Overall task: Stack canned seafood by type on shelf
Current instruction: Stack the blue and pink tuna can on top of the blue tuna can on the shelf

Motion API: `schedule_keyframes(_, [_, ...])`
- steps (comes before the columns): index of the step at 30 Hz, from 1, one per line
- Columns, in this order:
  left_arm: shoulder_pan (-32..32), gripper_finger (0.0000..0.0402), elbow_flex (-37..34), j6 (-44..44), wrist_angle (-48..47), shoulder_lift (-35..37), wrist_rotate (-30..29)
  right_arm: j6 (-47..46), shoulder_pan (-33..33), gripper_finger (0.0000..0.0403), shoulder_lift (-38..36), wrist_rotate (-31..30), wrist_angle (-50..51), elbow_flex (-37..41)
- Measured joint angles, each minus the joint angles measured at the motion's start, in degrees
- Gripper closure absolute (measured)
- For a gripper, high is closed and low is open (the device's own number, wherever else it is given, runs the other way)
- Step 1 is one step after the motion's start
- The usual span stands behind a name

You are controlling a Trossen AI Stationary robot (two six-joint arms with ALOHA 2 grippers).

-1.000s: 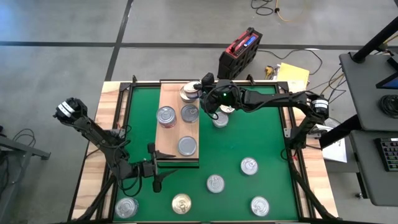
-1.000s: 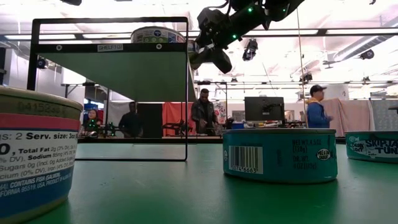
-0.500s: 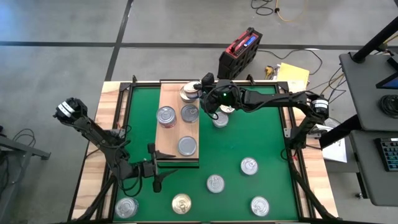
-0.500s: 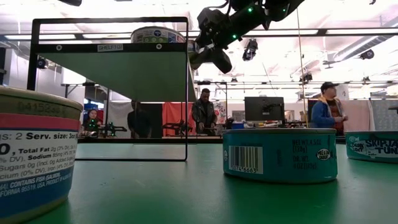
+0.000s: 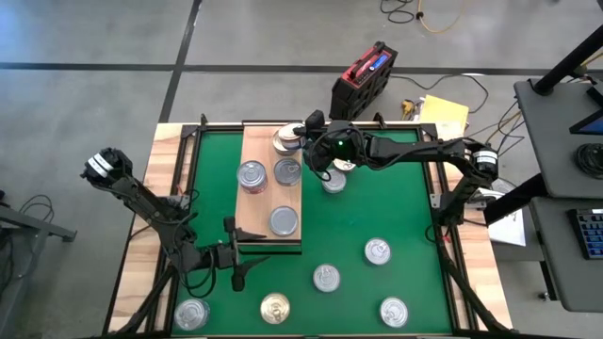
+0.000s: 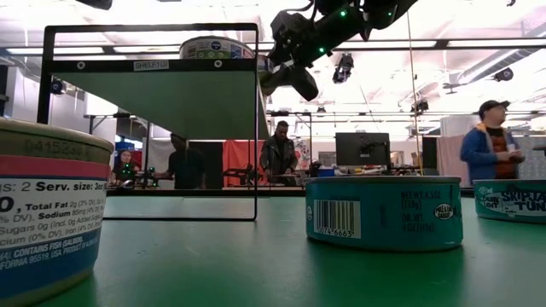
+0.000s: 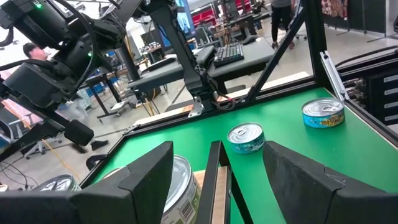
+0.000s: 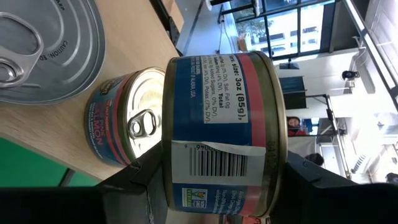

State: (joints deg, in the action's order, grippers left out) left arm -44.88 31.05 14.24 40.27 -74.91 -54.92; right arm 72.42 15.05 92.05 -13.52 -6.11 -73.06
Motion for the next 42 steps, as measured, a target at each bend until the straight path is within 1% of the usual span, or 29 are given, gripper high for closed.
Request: schedule_keyframes(42, [0.00,0.0169,0.00,-1.29,-0.82,0.00,-0.02,0.65,0.22,0.0221,0.00,0.00,1.09,-0.21])
